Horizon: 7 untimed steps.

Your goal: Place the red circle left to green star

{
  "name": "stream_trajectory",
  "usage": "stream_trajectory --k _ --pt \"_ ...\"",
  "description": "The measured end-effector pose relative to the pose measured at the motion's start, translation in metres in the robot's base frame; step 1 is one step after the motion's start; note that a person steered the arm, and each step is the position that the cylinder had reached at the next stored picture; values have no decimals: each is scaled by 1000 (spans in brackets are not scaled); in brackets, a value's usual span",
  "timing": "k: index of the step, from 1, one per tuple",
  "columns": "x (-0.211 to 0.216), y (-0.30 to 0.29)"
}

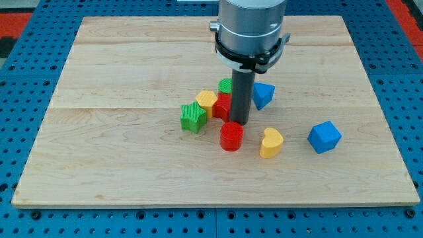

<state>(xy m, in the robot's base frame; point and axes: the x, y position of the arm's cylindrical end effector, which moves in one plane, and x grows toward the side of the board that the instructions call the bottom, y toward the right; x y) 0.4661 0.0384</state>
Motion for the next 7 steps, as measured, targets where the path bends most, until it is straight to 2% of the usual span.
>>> stream_trajectory --k 2,3,4,5,7 --pt "-70 -21" --pt "-81 -18" --pt "-50 10" --pt "-5 10" --pt "15 16"
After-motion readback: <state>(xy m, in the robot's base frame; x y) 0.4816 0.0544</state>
